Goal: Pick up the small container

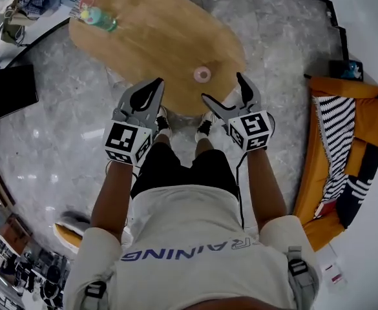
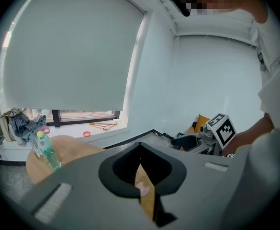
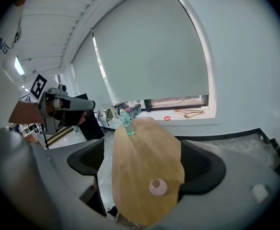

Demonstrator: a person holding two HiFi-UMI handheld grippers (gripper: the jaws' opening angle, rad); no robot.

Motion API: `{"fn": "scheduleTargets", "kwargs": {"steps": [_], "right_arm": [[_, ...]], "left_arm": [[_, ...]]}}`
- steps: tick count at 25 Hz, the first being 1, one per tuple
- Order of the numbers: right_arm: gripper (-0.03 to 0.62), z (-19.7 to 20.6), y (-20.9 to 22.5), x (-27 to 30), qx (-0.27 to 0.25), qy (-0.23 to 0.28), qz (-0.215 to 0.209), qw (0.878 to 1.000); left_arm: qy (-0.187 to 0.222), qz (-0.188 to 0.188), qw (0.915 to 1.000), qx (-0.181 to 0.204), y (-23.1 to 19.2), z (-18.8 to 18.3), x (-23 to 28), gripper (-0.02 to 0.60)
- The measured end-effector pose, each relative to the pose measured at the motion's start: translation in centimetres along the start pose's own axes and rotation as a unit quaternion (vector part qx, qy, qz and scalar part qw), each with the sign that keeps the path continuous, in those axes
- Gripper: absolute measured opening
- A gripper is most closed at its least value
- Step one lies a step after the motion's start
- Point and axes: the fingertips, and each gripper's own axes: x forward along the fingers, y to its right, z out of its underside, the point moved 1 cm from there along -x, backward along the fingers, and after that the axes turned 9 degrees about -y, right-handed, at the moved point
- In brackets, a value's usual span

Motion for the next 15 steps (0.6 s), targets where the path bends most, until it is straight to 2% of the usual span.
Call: {"fn": "scheduleTargets", "kwargs": {"steps": [15], "right_arm": [[0.525, 12.9, 4.4, 16.5, -0.042, -0.03, 0.018, 0.999]], "left_arm": [[-0.049, 0.024, 0.9984, -0.016, -4.0, 12.0, 10.2, 0.002]]}}
